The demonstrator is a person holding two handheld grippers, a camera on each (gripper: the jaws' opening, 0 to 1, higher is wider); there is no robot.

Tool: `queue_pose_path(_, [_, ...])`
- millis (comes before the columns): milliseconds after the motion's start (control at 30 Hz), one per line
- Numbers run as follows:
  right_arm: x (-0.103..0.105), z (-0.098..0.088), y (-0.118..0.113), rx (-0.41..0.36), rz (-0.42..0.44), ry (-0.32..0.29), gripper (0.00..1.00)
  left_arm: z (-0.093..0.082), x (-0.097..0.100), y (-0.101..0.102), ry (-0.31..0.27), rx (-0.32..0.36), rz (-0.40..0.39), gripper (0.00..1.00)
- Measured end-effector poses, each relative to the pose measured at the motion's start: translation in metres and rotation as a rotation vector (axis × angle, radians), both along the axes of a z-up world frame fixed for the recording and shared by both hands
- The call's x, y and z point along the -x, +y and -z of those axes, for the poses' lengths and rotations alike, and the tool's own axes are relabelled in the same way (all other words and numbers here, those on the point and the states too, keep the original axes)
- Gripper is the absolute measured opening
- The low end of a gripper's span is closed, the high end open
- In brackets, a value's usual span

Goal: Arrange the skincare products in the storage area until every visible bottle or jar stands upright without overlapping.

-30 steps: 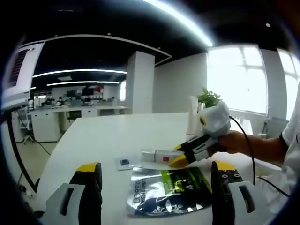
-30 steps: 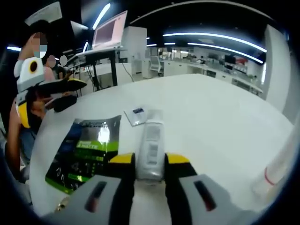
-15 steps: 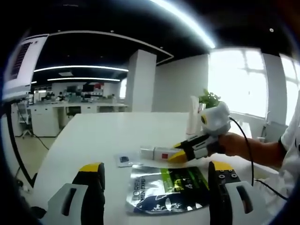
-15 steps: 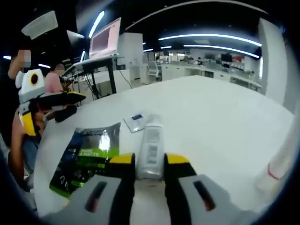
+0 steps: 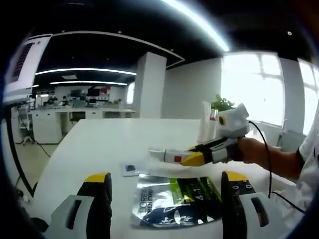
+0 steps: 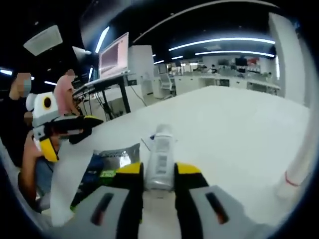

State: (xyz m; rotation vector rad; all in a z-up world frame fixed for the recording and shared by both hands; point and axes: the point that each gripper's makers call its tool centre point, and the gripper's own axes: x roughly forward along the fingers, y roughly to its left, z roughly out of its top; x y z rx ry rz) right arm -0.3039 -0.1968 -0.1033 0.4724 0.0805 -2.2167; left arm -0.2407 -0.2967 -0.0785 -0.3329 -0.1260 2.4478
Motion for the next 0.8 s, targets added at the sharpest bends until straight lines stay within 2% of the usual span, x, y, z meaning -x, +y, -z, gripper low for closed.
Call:
queue_pose_path(300, [-0.005, -0.020, -0.006, 0.081, -0.031, 0.027, 0.22, -0.005, 0.001, 0.001, 0.005, -0.040, 0.003, 0.92])
queue_pose_path(400, [-0.012, -0.026, -0.007, 0.114, -0.039, 0.033, 0.22, -0.014, 0.001, 0.002, 0.008, -0.128, 0.004, 0.85])
queue_pose_path(500, [-0.016, -0.035, -0.009, 0.151, -0.060, 0.058, 0.22, -0.020, 0.000, 0.002, 0.016, -0.187, 0.016, 0.84])
queue_pose_path(667, [-0.022, -0.046, -0.012, 0.228, -0.088, 0.048, 0.22, -0.021, -0.001, 0.003, 0.024, -0.180, 0.025, 0.82])
queue_pose_path(800, [-0.028, -0.055, -0.014, 0.255, -0.106, 0.073, 0.22, -0.024, -0.001, 0.006, 0.027, -0.195, 0.036, 0.81])
